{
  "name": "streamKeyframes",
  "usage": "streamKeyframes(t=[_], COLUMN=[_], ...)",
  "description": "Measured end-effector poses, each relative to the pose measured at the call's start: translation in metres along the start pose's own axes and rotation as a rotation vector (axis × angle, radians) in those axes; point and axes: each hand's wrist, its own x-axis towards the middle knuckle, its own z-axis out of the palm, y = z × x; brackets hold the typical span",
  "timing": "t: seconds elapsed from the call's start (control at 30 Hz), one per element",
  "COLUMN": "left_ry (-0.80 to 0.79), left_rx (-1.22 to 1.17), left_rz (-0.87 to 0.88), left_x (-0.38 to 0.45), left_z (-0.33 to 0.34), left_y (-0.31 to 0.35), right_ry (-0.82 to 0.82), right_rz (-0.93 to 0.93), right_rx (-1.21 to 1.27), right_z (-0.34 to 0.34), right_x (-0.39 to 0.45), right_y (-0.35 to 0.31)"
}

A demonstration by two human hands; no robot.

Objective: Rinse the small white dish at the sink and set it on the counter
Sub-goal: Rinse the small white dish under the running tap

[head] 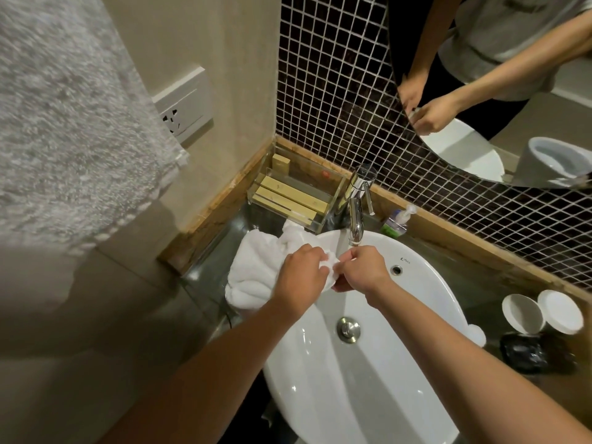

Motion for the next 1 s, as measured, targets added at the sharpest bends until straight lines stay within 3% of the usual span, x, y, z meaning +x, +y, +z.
streamKeyframes(t=[0.23,0.4,0.5,0.67,0.8,1.0], left_ry=[0.086,-0.079,-0.101,-0.049,-0.041,-0.030], left_rx=[0.308,0.272,0.356,0.442,0.358,0.307], left_rz=[0.193,0.217,0.257,0.234,0.159,0.225], left_x=[0.002,0.007,0.010,0.012,0.010,0.005], left_z=[-0.007,-0.014,-0.017,-0.016,-0.016,-0.023], left_y=[-0.005,-0.010,-0.009,-0.010,-0.014,-0.012], right_ry=[-0.016,-0.067,-0.074,-0.038,-0.025,0.039], right_rz=[-0.085,-0.189,-0.243,-0.256,-0.231,-0.210], right_rx=[-0.153,-0.314,-0.380,-0.301,-0.230,-0.144], right_z=[-0.009,-0.016,-0.016,-0.014,-0.012,-0.007], right_x=[-0.004,-0.006,-0.008,-0.006,-0.010,-0.009], right_y=[-0.003,-0.009,-0.011,-0.009,-0.001,0.005])
